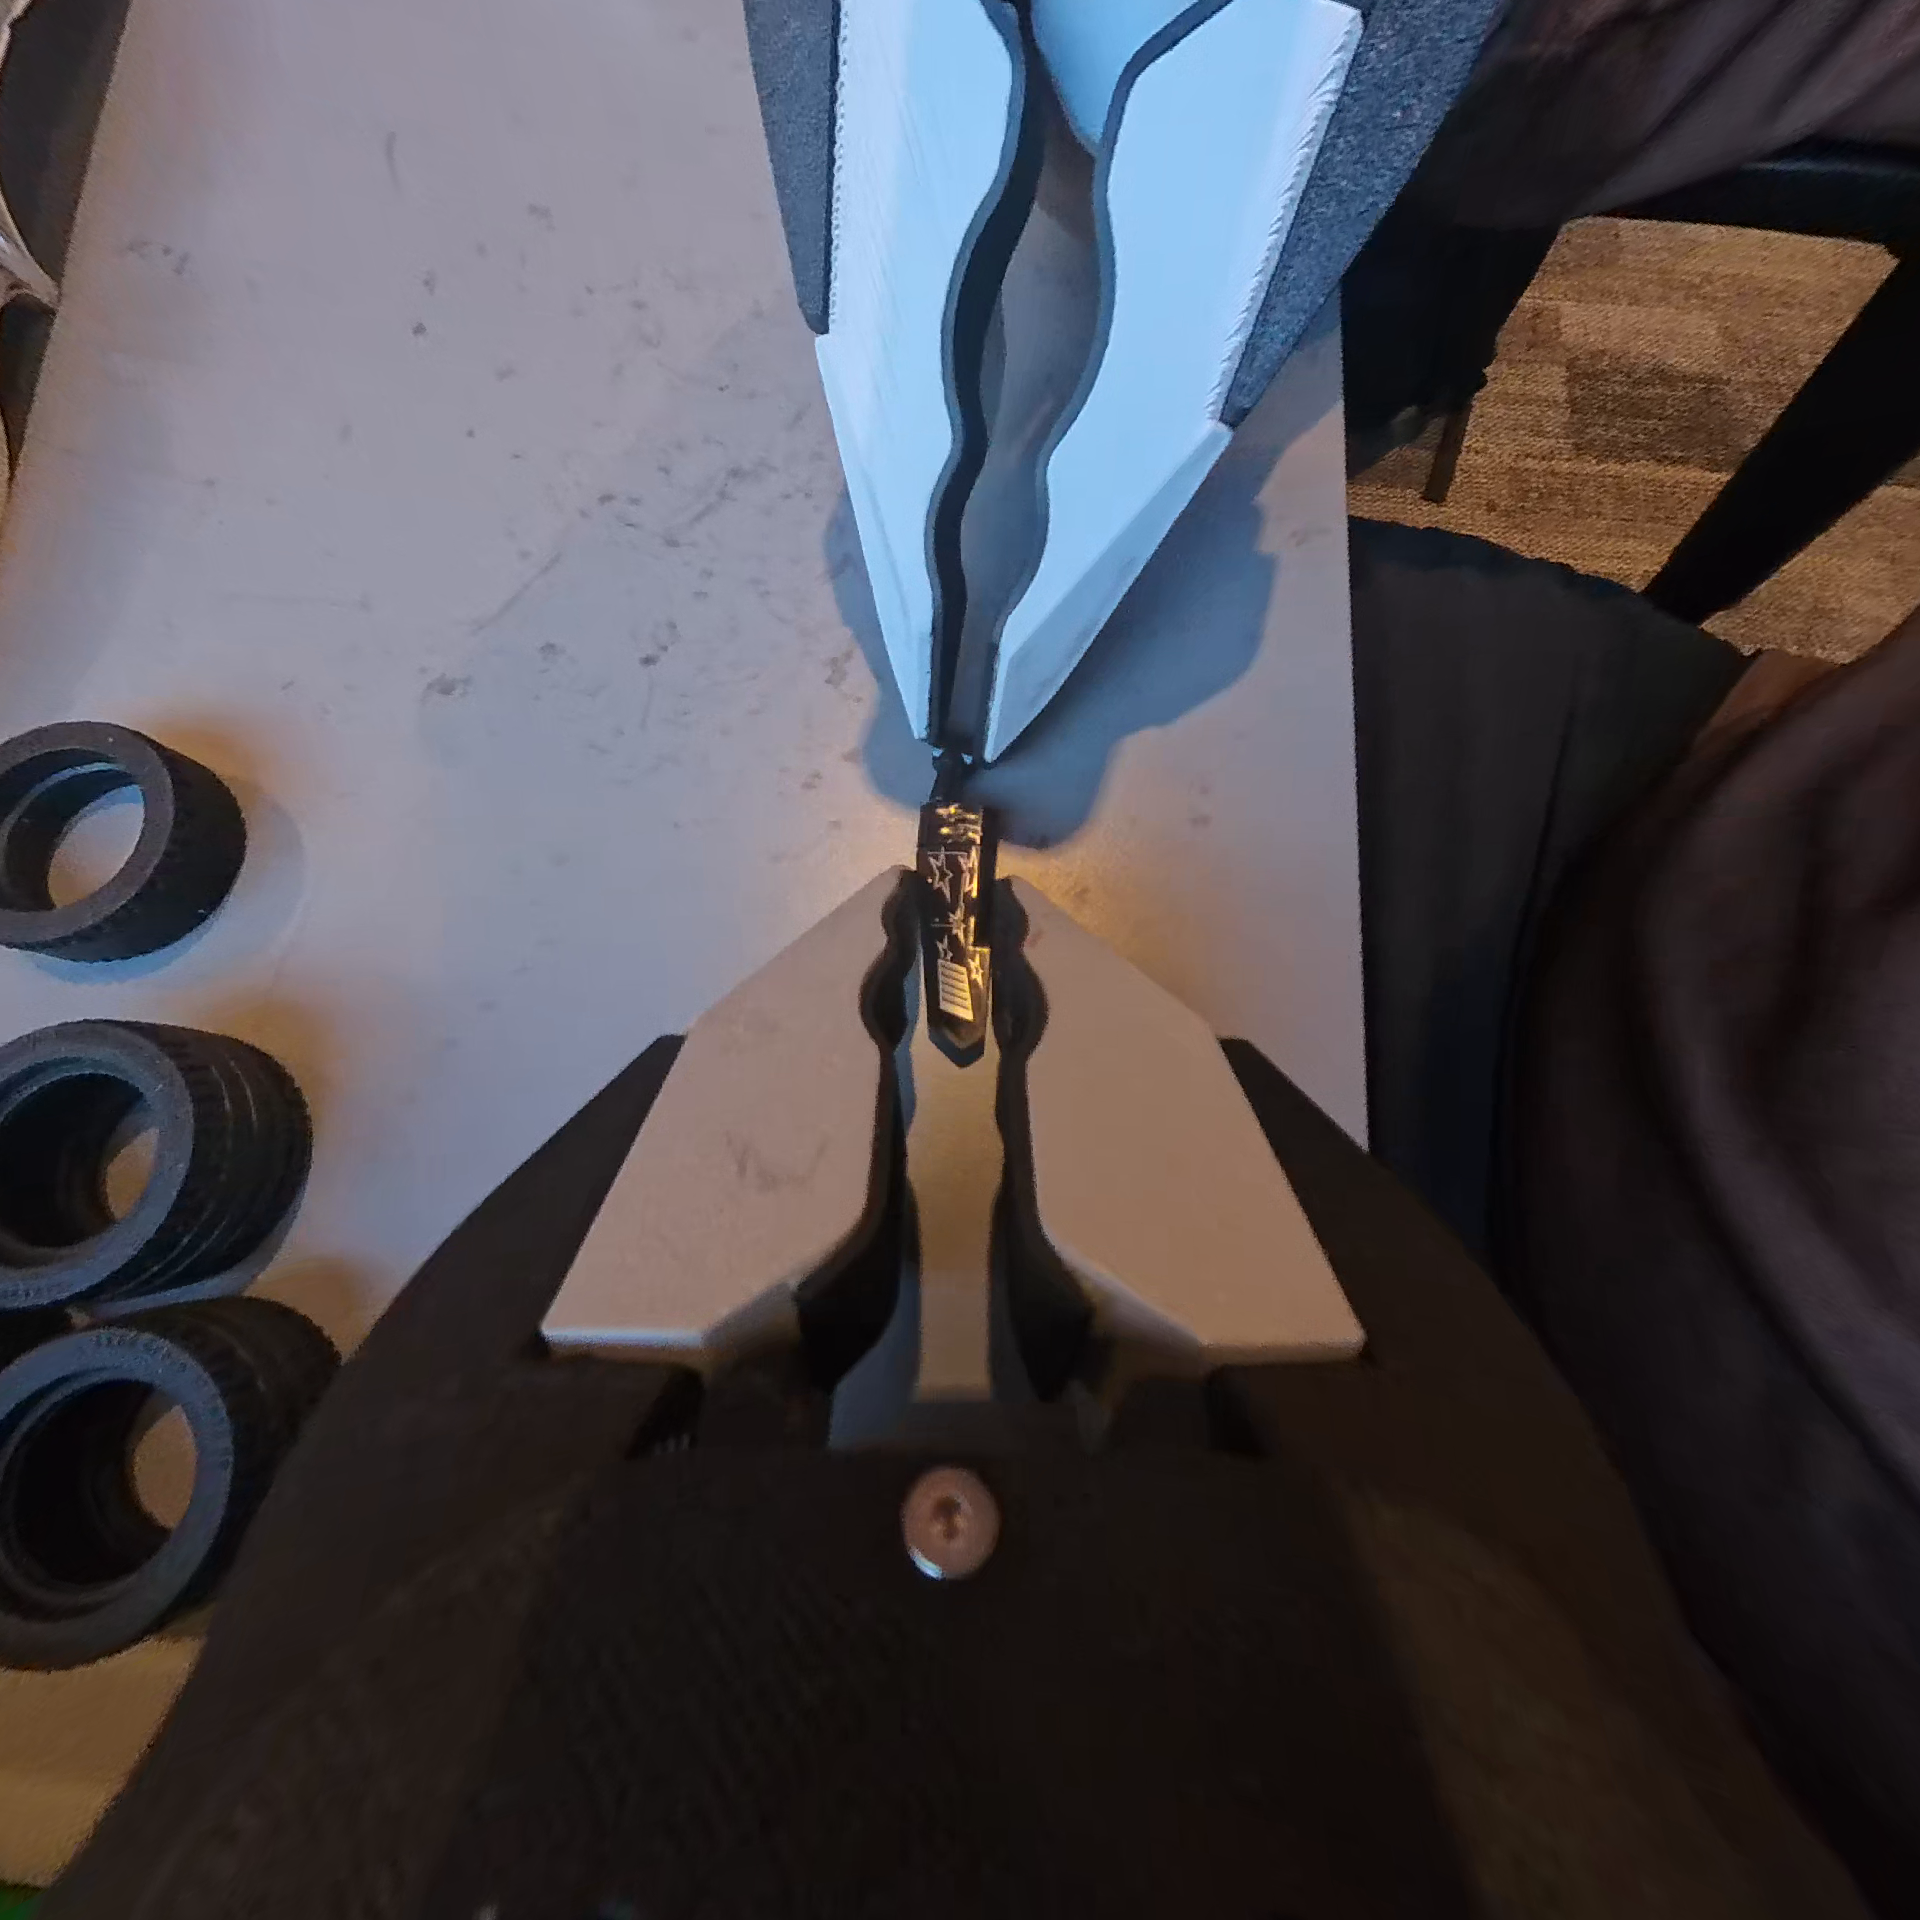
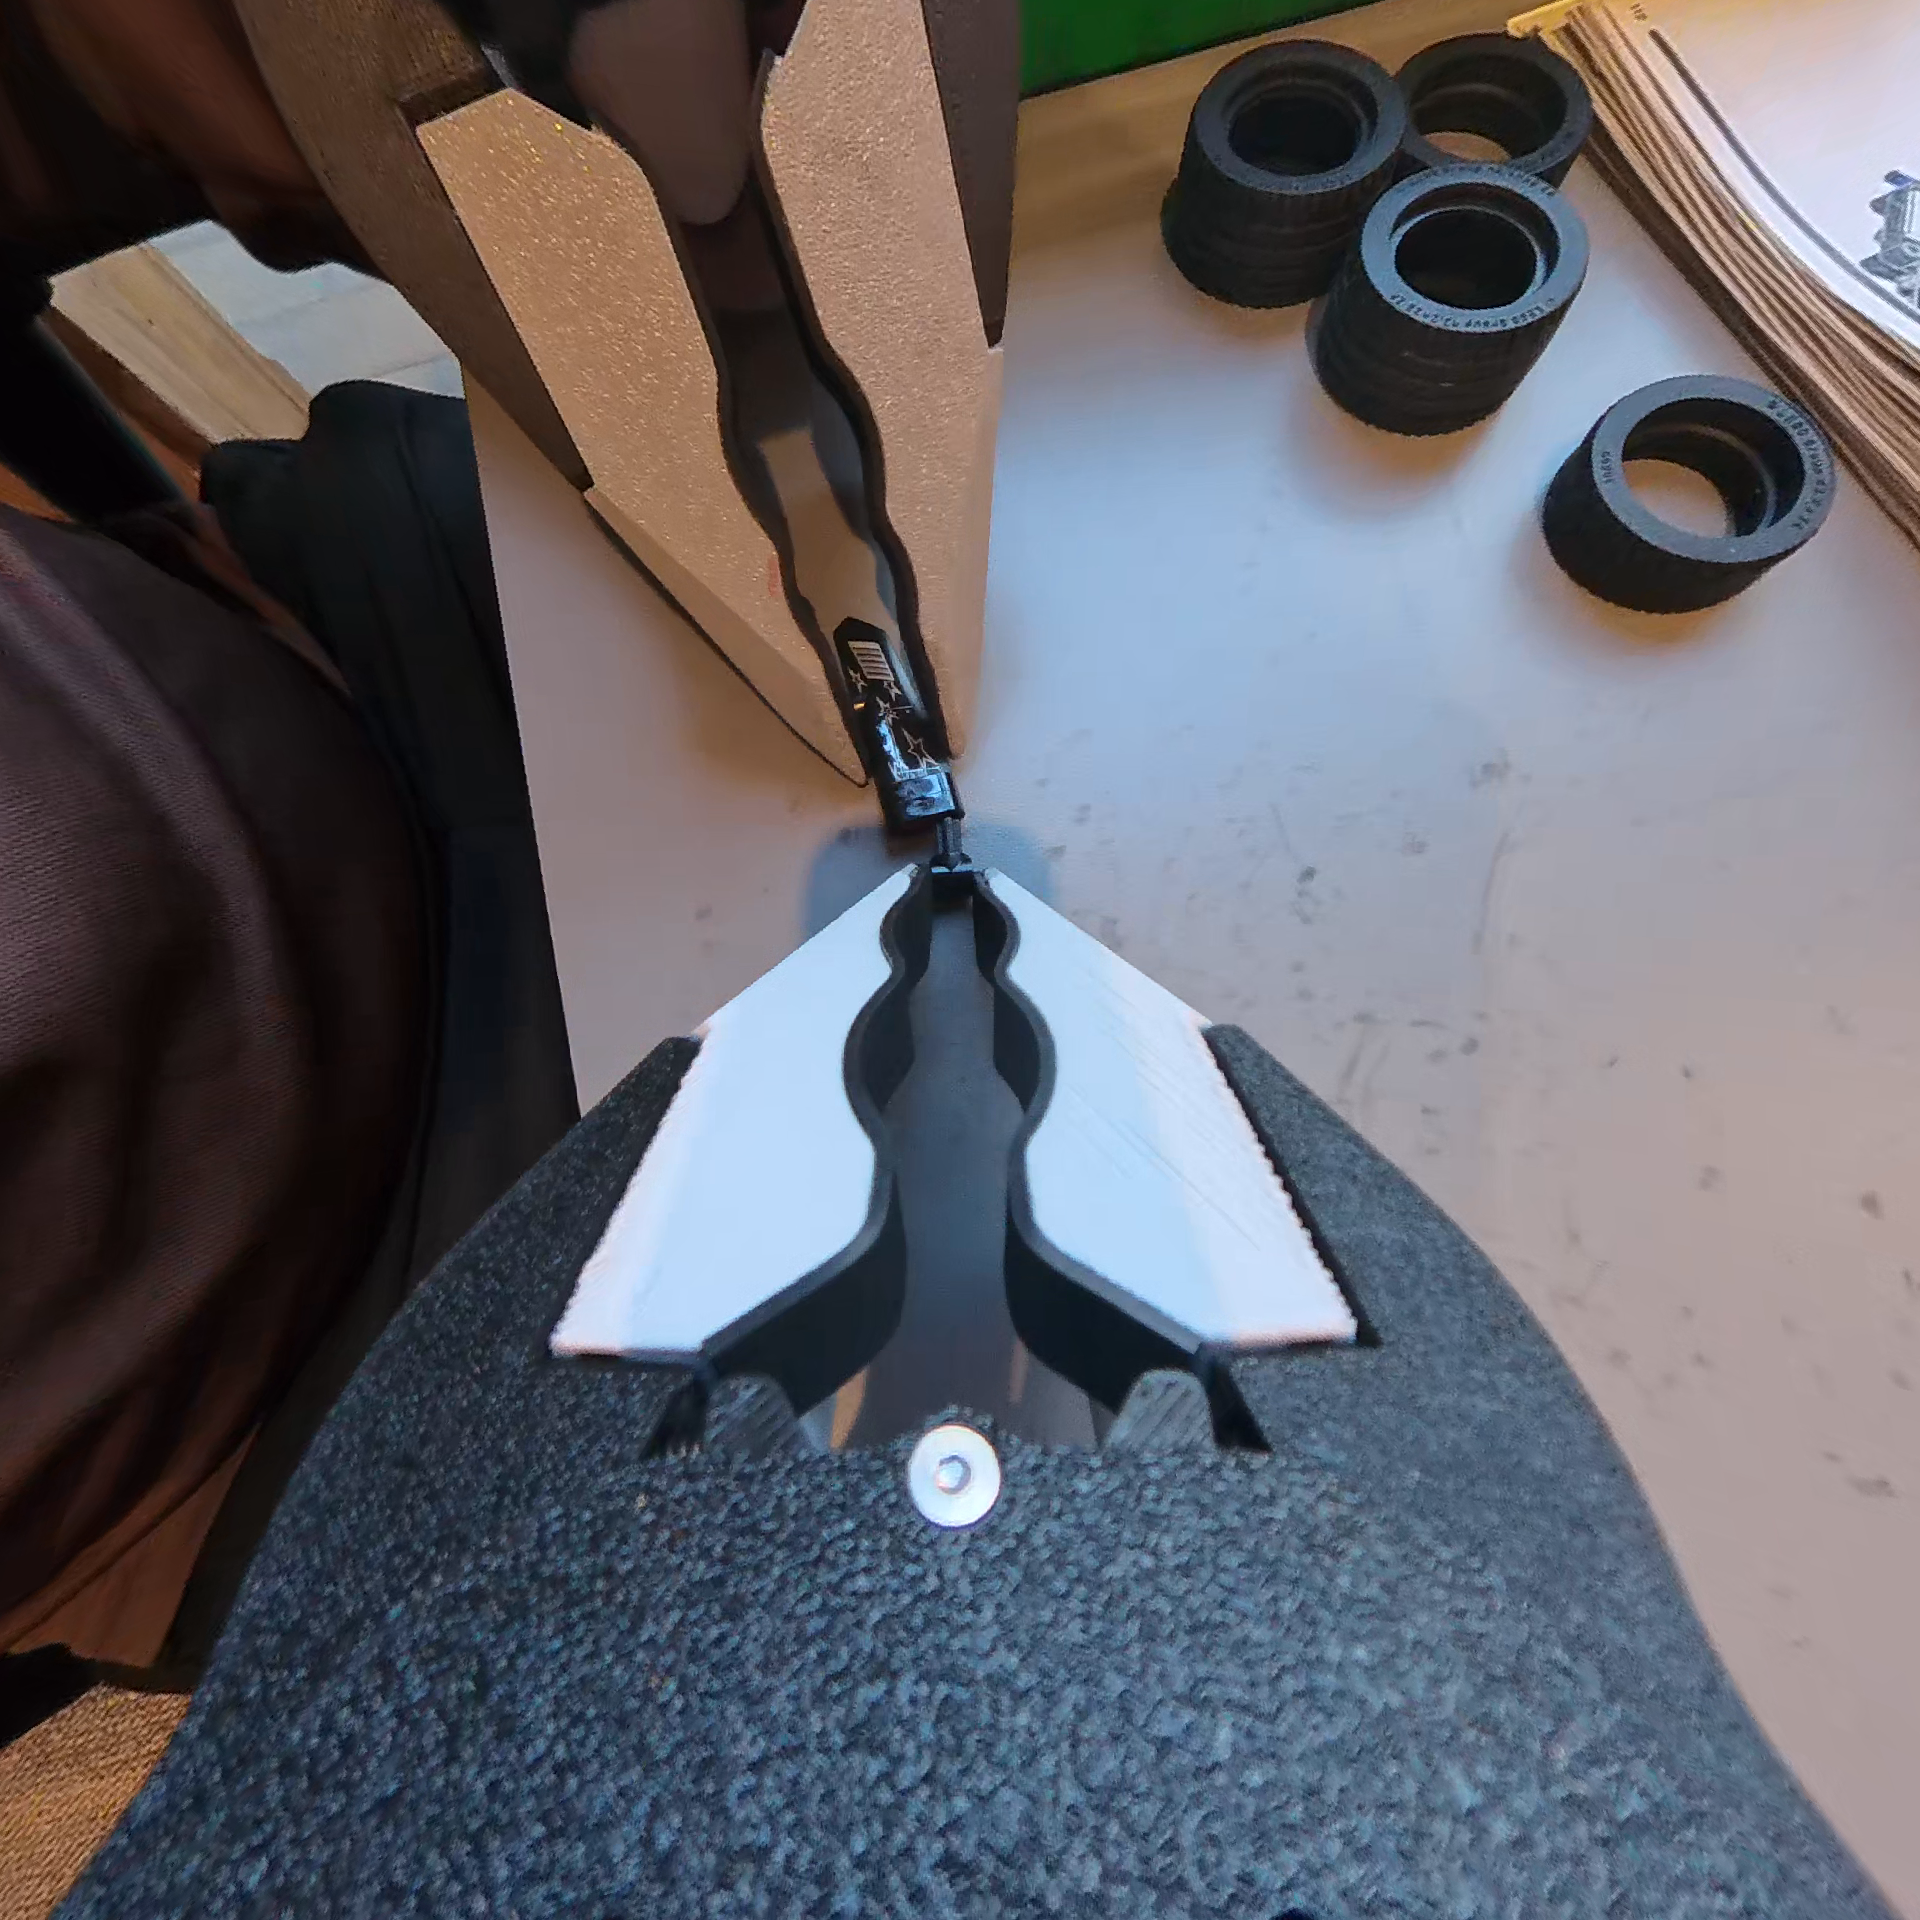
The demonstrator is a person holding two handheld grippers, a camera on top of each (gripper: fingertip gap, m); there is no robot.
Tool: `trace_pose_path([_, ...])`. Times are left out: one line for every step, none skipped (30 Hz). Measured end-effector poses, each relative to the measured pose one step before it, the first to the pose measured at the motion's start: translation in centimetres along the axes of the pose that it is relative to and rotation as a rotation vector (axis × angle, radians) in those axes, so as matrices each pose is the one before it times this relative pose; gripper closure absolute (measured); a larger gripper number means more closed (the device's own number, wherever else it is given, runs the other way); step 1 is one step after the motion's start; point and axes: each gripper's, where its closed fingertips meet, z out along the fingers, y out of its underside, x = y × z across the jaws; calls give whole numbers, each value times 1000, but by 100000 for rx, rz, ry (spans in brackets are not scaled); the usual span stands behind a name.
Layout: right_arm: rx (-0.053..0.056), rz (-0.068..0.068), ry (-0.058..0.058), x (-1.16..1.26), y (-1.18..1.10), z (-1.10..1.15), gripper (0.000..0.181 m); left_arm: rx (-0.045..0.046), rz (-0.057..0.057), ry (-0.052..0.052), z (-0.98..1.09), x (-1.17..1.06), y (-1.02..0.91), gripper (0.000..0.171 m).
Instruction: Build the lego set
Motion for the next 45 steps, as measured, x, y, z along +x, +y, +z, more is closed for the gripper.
trace_pose_path([32, 124, -81, 8, 1, -7, 173, 168, -484, -18, 11, -3, -10, 161])
trace_pose_path([14, -32, -70, -10, 12, 1, 173, 91, -198, -213, 7, -2, -13, 161])
trace_pose_path([17, -125, 37, -9, -7, -6, 173, -36, 224, -417, 8, 3, -3, 161])
trace_pose_path([61, 10, 53, 10, -15, 11, 173, -10, 480, -383, -2, -2, -10, 161])
trace_pose_path([-8, 116, -25, 9, -39, 39, 173, 7, 133, 2, 19, 18, -5, 161])
trace_pose_path([-46, -50, 54, 40, -39, 27, 173, -87, -306, 165, 6, -6, 0, 161])
trace_pose_path([48, -141, -46, 38, -22, 1, 173, -86, -351, 230, -1, 6, -8, 161])
trace_pose_path([27, 291, -146, 43, -17, 20, 173, -81, -100, 104, 8, -1, -3, 161])
trace_pose_path([-68, 401, -95, 30, -28, 26, 173, -100, -17, -16, 9, 4, -1, 161])
trace_pose_path([-89, -61, 34, 3, 4, 3, 173, -122, -176, -30, 4, -8, -9, 161])
trace_pose_path([5, -487, 181, -16, 7, 2, 173, -100, -237, -87, 9, 10, -1, 161])
trace_pose_path([-72, -567, 162, -35, 27, 3, 173, -64, 47, -208, 7, -5, -2, 161])
trace_pose_path([-149, -898, 241, -39, 22, 3, 173, -228, 81, -184, -7, 9, -4, 161])
trace_pose_path([-78, -997, 299, -20, 4, 14, 173, -424, 227, -89, 4, 3, -1, 161])
trace_pose_path([-30, -688, 82, -10, -11, 5, 174, -511, 644, 34, 8, 3, 0, 161])
trace_pose_path([0, -623, -147, -19, -10, 28, 174, -608, 967, 333, 5, 14, 9, 161])
trace_pose_path([-13, -691, -198, 0, -18, 21, 174, -614, 1113, 758, 11, 5, 3, 161])
trace_pose_path([-70, -858, -154, -27, -13, 9, 174, -443, 575, 1174, 0, 10, 0, 161])
trace_pose_path([-80, -1455, 294, -20, -1, 16, 174, -324, 766, 1118, -3, 20, 9, 161])
trace_pose_path([-11, -1667, 491, 2, 3, 3, 174, -294, 634, 701, -3, 6, 8, 161])
trace_pose_path([-8, -1179, 232, -11, -6, 8, 174, -587, 262, 336, 6, 9, 3, 161])
trace_pose_path([44, -849, -288, -38, 6, 5, 174, -525, 1158, 45, -11, 31, 18, 161])
trace_pose_path([31, -1124, -992, -118, 1, -3, 174, -277, 1280, 622, -17, 115, 7, 161])
trace_pose_path([-25, -1385, -1268, -151, 20, -33, 174, -104, 504, 1044, -5, 158, -3, 161])
trace_pose_path([-63, -856, -1418, -160, 33, -45, 174, -69, 201, 1191, 14, 178, 3, 161])
trace_pose_path([59, 593, -1446, -52, 35, -44, 174, 107, 425, 248, 17, 74, -24, 161])
trace_pose_path([39, 2177, -1828, -42, 31, -37, 174, -9, 497, -75, 28, 55, -28, 161])
trace_pose_path([-62, 2554, -1933, -65, 26, -42, 174, -59, 392, -56, 24, 48, -36, 161])
trace_pose_path([-80, 2130, -1553, -62, 35, -41, 174, -58, 420, -76, 32, 79, -30, 161])
trace_pose_path([-169, 2106, -1055, -13, -3, -1, 174, -502, 115, -376, 8, 9, -6, 161])
trace_pose_path([-484, 2132, -476, 48, -44, 17, 174, -619, 235, -449, -1, -10, 10, 161])
trace_pose_path([-661, 1062, 634, 94, -55, 30, 174, -775, 323, -591, 2, -13, -1, 161])
trace_pose_path([-411, -312, 1548, 111, -74, 42, 174, -920, 899, -822, -8, -22, 14, 161])
trace_pose_path([-87, -545, 1240, 54, -45, 36, 174, -949, 1167, -703, -7, -3, 24, 161])
trace_pose_path([271, -859, 680, 8, -26, 17, 174, -829, 431, -302, -4, -4, 2, 161])
trace_pose_path([635, -1334, 325, -20, 1, 6, 174, -692, -10, -8, 7, 13, -1, 161])
trace_pose_path([704, -1936, 252, -82, 19, -9, 174, -249, 98, 272, 0, 9, -1, 161])
trace_pose_path([301, -1978, 495, -81, 23, -15, 174, 114, -1000, 910, 3, 6, 1, 161])
trace_pose_path([-140, -1717, 735, -31, 52, -37, 174, 615, -1346, 1057, 9, 7, -7, 161])
trace_pose_path([-215, -1267, 667, -24, 20, -7, 175, 1100, -849, 779, -10, -7, -3, 161])
trace_pose_path([-357, -843, 478, -9, 7, -4, 175, 1166, -325, 404, 5, -2, 1, 161])
trace_pose_path([-426, -907, 546, 15, -5, -4, 175, 950, -253, 127, -7, -2, -5, 161])
trace_pose_path([-152, -992, 583, 8, -26, -18, 175, 549, -158, 31, -2, -5, -2, 161])
trace_pose_path([-170, -672, 444, 2, -28, -17, 175, -101, 121, -58, 0, 3, 6, 161])
trace_pose_path([-300, -480, 475, 16, -48, -2, 175, -569, 1085, -215, 5, 13, 1, 161])
